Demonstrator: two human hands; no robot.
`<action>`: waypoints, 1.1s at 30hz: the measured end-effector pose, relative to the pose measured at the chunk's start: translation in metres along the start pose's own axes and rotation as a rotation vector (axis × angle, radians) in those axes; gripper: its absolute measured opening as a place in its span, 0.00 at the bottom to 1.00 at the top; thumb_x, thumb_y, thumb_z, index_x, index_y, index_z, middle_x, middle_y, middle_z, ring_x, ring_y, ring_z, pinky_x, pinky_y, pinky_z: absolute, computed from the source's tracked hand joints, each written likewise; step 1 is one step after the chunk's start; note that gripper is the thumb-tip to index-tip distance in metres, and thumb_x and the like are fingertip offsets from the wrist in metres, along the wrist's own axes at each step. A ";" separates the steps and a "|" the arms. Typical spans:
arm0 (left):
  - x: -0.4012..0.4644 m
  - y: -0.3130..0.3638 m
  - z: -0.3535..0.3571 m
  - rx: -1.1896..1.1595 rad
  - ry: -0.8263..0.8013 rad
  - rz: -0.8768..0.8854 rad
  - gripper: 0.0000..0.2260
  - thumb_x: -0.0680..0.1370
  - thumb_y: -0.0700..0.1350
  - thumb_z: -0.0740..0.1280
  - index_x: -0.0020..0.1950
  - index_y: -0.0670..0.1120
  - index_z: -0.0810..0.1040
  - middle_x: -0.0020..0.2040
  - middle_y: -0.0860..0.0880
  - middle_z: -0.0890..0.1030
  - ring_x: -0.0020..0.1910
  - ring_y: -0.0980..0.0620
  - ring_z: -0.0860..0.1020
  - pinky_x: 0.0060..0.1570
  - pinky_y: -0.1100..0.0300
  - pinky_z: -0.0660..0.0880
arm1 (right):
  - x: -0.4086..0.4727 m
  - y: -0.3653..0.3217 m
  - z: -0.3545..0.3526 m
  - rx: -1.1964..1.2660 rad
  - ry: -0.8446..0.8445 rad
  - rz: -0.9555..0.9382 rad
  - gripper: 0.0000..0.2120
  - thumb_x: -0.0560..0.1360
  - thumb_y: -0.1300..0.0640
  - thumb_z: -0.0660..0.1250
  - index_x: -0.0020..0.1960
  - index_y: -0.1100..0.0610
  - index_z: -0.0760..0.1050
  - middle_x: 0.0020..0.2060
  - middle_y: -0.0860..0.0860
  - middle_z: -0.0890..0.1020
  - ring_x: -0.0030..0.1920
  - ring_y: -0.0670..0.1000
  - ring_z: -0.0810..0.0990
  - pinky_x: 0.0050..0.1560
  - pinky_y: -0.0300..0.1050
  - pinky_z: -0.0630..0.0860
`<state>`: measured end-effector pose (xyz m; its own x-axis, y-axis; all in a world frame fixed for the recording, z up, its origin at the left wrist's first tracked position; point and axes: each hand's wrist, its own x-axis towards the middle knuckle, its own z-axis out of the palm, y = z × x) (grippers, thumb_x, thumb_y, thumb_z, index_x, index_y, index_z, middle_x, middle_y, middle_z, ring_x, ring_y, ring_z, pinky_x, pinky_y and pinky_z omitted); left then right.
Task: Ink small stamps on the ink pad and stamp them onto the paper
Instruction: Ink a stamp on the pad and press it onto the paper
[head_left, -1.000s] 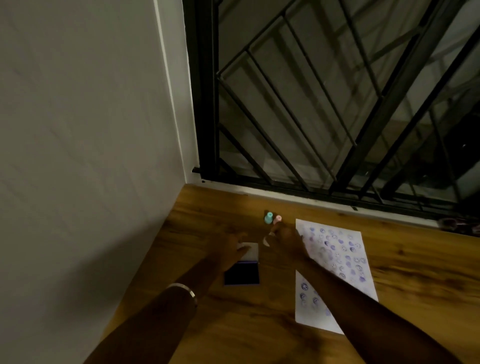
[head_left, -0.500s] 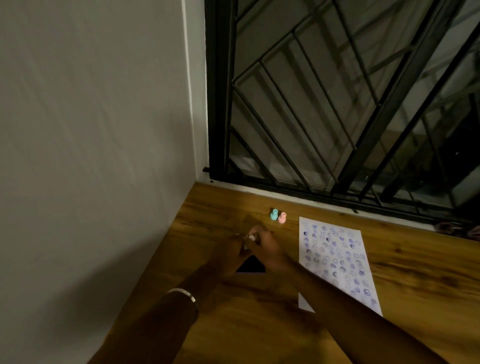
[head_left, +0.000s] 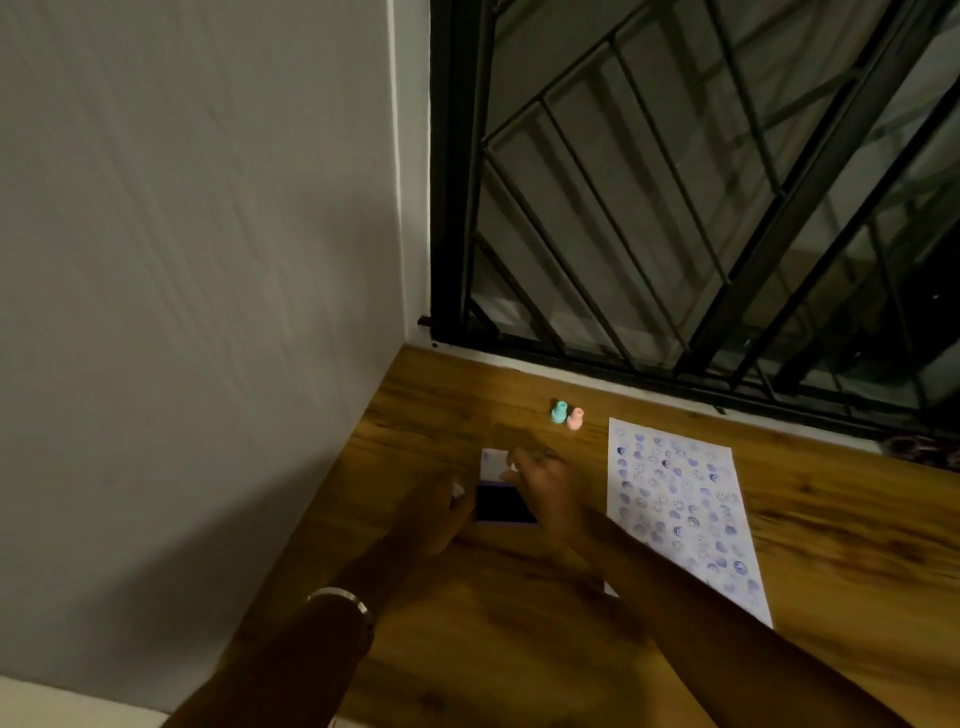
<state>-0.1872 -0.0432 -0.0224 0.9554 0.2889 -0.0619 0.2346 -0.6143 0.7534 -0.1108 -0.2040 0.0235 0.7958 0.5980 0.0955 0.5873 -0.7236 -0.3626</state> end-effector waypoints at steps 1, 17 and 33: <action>-0.003 -0.003 0.002 -0.014 0.022 -0.003 0.04 0.78 0.45 0.65 0.47 0.44 0.76 0.45 0.47 0.78 0.44 0.53 0.74 0.47 0.58 0.72 | -0.001 -0.001 0.004 0.002 -0.002 0.002 0.10 0.79 0.54 0.63 0.58 0.56 0.71 0.56 0.57 0.79 0.55 0.55 0.77 0.51 0.46 0.72; -0.011 -0.022 0.042 0.200 0.165 0.135 0.23 0.72 0.70 0.57 0.51 0.53 0.73 0.46 0.53 0.78 0.43 0.57 0.73 0.43 0.61 0.71 | 0.001 0.013 0.041 -0.105 -0.229 -0.091 0.27 0.74 0.48 0.68 0.68 0.55 0.64 0.63 0.56 0.74 0.60 0.57 0.71 0.60 0.52 0.70; -0.014 -0.017 0.039 0.212 0.186 0.155 0.18 0.72 0.65 0.65 0.46 0.51 0.74 0.42 0.54 0.78 0.39 0.58 0.73 0.38 0.65 0.67 | 0.001 0.014 0.033 -0.097 -0.287 -0.116 0.29 0.75 0.45 0.66 0.69 0.58 0.63 0.63 0.58 0.73 0.60 0.59 0.71 0.55 0.50 0.67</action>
<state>-0.1978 -0.0658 -0.0598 0.9380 0.2972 0.1782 0.1398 -0.7950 0.5903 -0.1066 -0.2017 -0.0119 0.6565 0.7414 -0.1393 0.6941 -0.6660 -0.2733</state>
